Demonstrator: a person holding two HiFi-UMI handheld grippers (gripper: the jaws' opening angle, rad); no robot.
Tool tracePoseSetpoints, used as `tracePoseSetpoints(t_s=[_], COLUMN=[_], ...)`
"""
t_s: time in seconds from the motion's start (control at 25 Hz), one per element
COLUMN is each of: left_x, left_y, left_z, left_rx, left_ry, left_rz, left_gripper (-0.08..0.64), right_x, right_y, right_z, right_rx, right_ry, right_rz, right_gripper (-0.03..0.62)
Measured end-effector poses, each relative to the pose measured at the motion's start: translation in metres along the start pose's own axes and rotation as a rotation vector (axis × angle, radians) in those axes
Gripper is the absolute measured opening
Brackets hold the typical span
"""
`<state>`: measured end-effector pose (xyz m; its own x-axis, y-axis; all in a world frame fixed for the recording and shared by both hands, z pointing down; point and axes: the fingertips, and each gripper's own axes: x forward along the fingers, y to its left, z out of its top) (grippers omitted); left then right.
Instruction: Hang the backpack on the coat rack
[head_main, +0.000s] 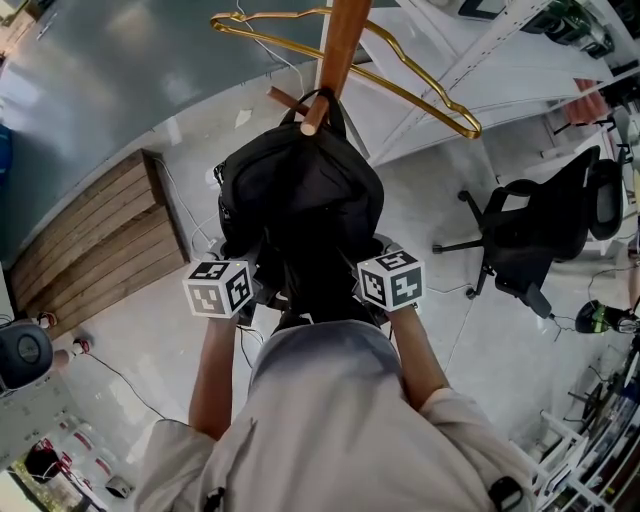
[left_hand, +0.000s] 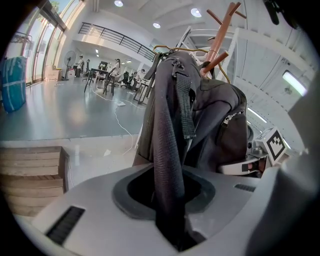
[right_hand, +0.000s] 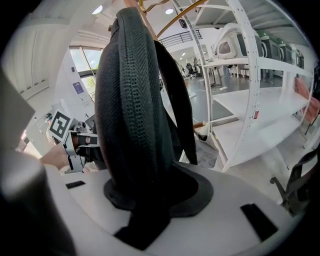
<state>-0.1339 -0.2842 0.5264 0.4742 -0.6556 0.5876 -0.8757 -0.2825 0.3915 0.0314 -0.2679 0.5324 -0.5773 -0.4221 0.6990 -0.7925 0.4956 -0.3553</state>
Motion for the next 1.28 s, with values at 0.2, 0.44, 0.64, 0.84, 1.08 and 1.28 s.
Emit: tracePoseSetpoints(t_s=[0.2, 0.44, 0.64, 0.84, 1.08, 1.28], left_x=[0.009, 0.018, 0.024, 0.031, 0.04, 0.048], left_y=[0.0, 0.004, 0.008, 0.01, 0.014, 0.018], left_z=[-0.002, -0.001, 0.0, 0.001, 0.004, 0.005], left_rx=[-0.01, -0.004, 0.012, 0.034, 0.047, 0.061], left_ry=[0.01, 0.017, 0.027, 0.042, 0.042, 0.044], left_rz=[-0.015, -0.021, -0.024, -0.024, -0.022, -0.019], left_gripper=[0.086, 0.087, 0.094, 0.101, 0.107, 0.112], right_x=[0.003, 0.008, 0.013, 0.017, 0.023, 0.028], right_y=[-0.008, -0.012, -0.016, -0.022, -0.029, -0.033], right_z=[0.001, 0.002, 0.002, 0.005, 0.007, 0.008], right_rx=[-0.004, -0.002, -0.003, -0.003, -0.003, -0.006], right_ry=[0.001, 0.0, 0.004, 0.007, 0.003, -0.004], right_rz=[-0.017, -0.02, -0.019, -0.027, -0.035, -0.043], right_gripper=[0.122, 0.124, 0.126, 0.133, 0.138, 0.144])
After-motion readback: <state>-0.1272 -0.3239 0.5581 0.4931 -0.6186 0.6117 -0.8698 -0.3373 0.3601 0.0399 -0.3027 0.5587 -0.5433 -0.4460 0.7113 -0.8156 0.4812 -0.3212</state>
